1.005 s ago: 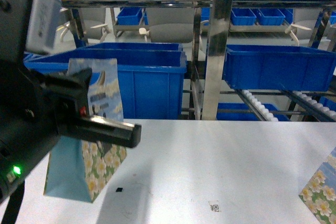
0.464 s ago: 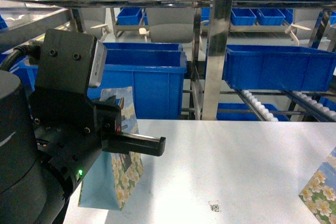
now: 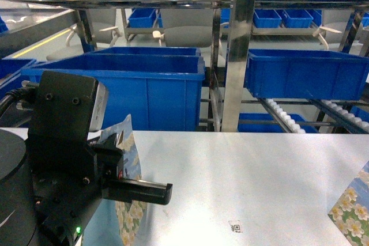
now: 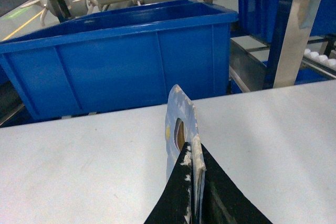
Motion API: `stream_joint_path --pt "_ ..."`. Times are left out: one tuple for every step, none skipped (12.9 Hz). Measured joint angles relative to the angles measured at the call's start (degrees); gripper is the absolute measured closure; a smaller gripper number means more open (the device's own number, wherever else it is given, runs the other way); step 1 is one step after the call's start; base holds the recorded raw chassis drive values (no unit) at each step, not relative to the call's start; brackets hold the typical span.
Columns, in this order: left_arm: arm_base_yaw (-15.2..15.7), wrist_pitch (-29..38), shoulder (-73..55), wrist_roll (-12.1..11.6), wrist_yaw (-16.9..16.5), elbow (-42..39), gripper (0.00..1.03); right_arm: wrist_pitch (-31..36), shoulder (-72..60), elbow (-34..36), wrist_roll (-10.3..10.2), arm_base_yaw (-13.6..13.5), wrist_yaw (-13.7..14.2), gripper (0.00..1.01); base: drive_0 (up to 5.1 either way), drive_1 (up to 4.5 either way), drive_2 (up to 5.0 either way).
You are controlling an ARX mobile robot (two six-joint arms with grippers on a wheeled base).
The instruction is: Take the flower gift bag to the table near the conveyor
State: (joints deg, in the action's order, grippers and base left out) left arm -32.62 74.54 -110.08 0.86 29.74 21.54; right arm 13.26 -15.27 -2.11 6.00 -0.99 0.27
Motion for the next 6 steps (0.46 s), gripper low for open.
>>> stream_joint_path --pt "-1.38 -0.33 1.27 -1.20 0.33 -1.42 0.98 0.00 0.00 0.00 0.00 0.00 0.00 0.03 0.0 0.00 0.0" --pt "-2.05 -0.37 1.90 -1.36 1.14 -2.80 0.84 0.00 0.00 0.00 0.00 0.00 0.00 0.03 0.0 0.00 0.0" --pt "-2.67 -0.44 2.51 -1.36 1.51 -3.87 0.71 0.00 0.00 0.00 0.00 0.00 0.00 0.03 0.0 0.00 0.0" --pt "-3.19 -0.79 3.41 -1.42 1.77 -4.85 0.58 0.00 0.00 0.00 0.00 0.00 0.00 0.03 0.0 0.00 0.0" --pt "-3.61 -0.83 4.59 -1.84 2.25 -5.84 0.44 0.00 0.00 0.00 0.00 0.00 -0.02 0.03 0.0 0.00 0.0" --pt "-3.98 -0.87 6.21 -2.38 2.56 -6.49 0.31 0.00 0.00 0.00 0.00 0.00 0.00 0.03 0.0 0.00 0.0"
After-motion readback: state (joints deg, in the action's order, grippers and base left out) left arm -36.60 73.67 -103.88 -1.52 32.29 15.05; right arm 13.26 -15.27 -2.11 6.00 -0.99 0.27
